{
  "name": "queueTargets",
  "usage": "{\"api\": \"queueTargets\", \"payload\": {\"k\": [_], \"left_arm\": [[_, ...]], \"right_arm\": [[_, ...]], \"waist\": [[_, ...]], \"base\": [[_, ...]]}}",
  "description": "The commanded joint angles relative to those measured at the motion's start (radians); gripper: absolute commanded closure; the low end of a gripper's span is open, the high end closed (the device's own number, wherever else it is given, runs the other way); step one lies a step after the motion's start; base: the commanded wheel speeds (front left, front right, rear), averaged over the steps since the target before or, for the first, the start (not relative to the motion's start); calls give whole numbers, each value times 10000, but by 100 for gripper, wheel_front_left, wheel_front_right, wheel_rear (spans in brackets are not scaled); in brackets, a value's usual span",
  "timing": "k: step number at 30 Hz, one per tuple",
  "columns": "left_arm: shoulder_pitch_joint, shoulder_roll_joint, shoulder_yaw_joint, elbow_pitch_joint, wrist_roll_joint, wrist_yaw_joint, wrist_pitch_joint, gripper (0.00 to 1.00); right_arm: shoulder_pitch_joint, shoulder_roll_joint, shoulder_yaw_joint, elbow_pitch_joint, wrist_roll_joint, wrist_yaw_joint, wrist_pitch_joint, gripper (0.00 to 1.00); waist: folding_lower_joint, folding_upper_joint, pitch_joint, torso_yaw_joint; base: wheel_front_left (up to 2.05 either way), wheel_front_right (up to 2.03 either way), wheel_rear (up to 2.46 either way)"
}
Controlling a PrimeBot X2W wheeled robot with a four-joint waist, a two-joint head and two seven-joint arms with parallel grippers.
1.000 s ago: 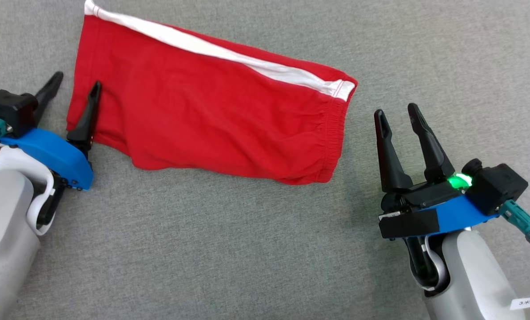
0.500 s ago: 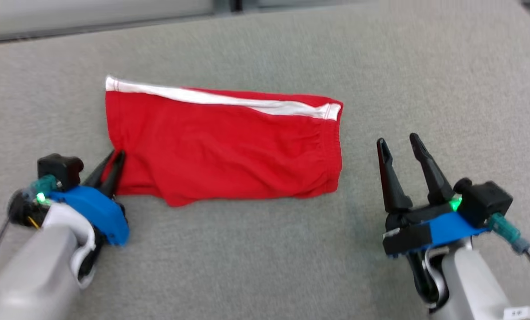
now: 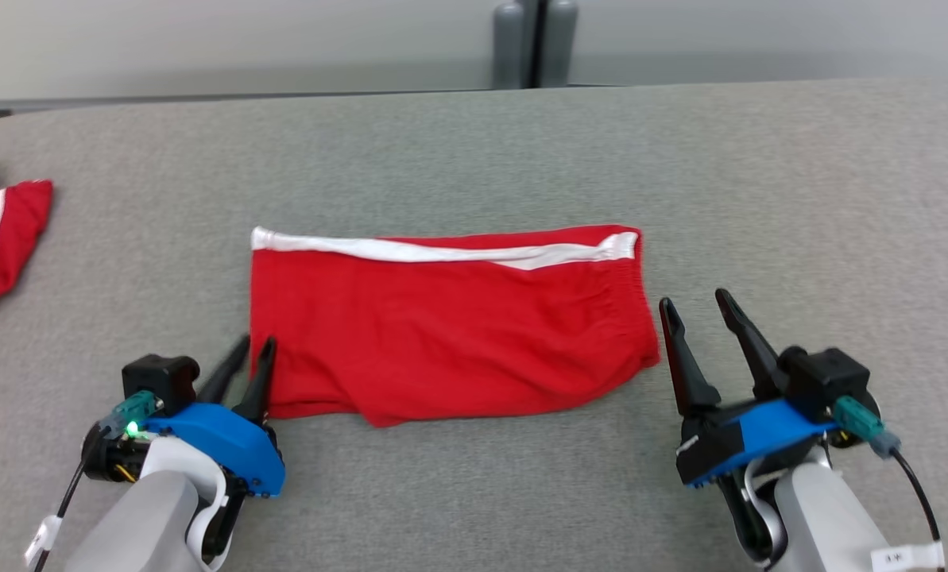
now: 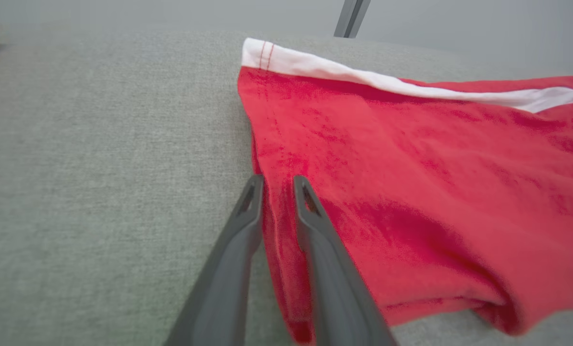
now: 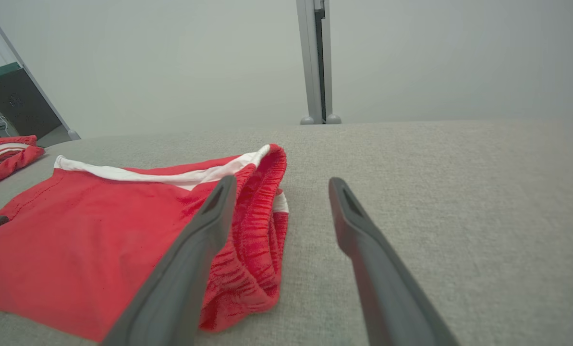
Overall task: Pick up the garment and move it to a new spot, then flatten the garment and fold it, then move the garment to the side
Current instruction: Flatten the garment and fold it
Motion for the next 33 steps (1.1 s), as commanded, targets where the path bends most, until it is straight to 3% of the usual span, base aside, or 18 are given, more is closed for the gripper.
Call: {"api": "queueTargets", "payload": {"k": [1,10,17,18,19,20,25,33], "left_arm": [[149,34,222,-193,197,56,-42,0],[1029,-306,2214,-1692,1951,-130,-45,0],[1514,-543,2832,-2153,2699,-185,-46,0],[1586,-557,2843,-2240,2753,-182,-46,0],[1650,-553,2866,-2320,2776,-184,-46,0],[1714,-534,2896,-2390,2806,-184,-46,0],[2083,-484,3082,-2647,2926,-187,-47,0],[2651,-693,3389,-2677,3218,-187,-47,0]], "right_arm": [[-277,-36,21,117,-82,0,-37,0],[-1500,-52,-219,2114,-528,0,-37,0],[-1478,-46,-436,3887,-304,0,-4,0],[-1435,-43,-317,4034,-143,0,1,17],[-1409,-37,-175,4105,76,0,25,87],[-1372,-35,-58,4094,265,0,25,100],[-1143,-18,-7,3612,799,0,18,100],[-770,-44,-952,2409,495,0,-27,100]], "waist": [[1,0,175,230],[1,0,580,995],[1,0,637,1068],[1,0,631,1057],[1,0,622,1043],[1,0,613,1025],[1,0,460,841],[1,0,-80,539]], "base": [[0,0,0],[0,0,0],[0,0,0],[0,0,0],[0,0,0],[0,0,0],[0,0,0],[0,0,0]]}}
